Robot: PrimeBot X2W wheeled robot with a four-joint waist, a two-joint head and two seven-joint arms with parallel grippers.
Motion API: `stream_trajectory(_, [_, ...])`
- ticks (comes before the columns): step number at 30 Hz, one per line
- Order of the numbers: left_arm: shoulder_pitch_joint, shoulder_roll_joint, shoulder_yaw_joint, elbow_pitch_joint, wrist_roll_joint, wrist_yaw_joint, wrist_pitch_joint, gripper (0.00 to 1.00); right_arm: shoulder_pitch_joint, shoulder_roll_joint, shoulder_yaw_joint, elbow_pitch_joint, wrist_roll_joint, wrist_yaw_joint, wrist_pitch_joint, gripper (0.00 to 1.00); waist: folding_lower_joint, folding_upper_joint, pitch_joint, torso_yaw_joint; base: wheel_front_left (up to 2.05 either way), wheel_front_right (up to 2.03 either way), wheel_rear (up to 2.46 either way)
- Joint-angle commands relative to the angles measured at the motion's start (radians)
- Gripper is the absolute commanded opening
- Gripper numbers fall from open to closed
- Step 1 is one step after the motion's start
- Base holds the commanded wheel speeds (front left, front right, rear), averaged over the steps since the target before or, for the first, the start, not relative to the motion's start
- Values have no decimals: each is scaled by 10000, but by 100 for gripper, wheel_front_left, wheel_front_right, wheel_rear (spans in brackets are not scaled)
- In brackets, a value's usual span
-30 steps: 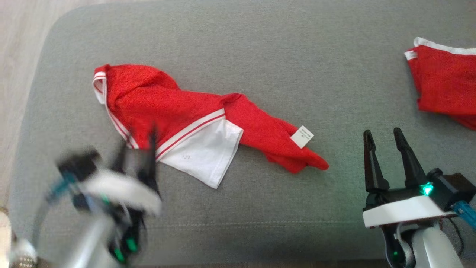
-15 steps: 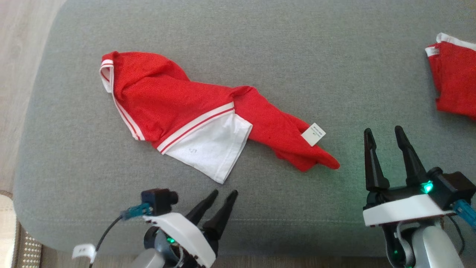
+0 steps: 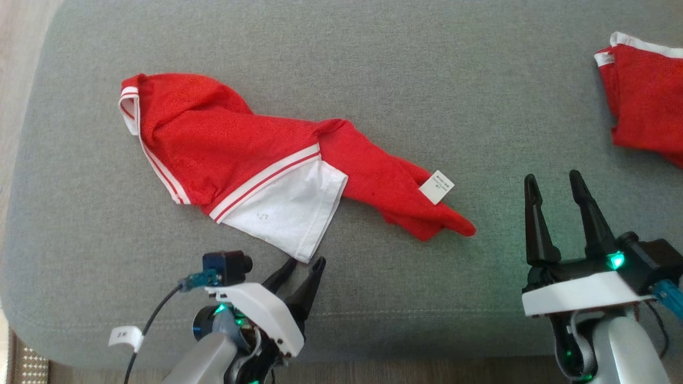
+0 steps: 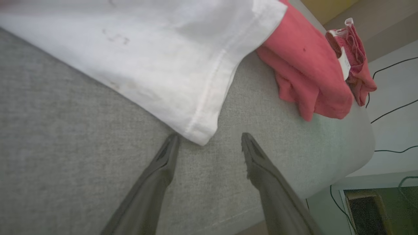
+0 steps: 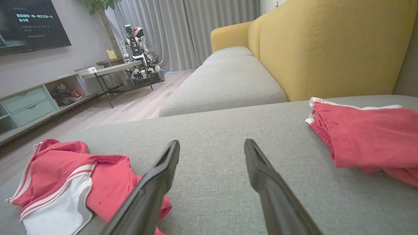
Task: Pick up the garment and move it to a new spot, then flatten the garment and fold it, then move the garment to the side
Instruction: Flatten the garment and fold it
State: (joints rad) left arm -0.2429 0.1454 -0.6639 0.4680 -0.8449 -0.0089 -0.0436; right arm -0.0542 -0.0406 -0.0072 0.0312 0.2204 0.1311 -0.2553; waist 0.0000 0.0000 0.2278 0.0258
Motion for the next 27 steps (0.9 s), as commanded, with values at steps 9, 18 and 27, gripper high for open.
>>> stream_trajectory(9, [-960,-150,170,1384,434,263,-371,0,-275,-97,294,-459,-264,-4,-65,100,0,0,21,61,0,0,0])
stream_trajectory(18, [-807,731,873,1251,1299,1247,-2044,0,232,-97,662,265,-427,-4,-65,100,0,0,-262,311,0,0,0])
stream_trajectory(27, [313,1632,2531,-688,1800,2023,-2177,0,432,-97,1508,1933,-857,-4,-65,100,0,0,-372,663,0,0,0])
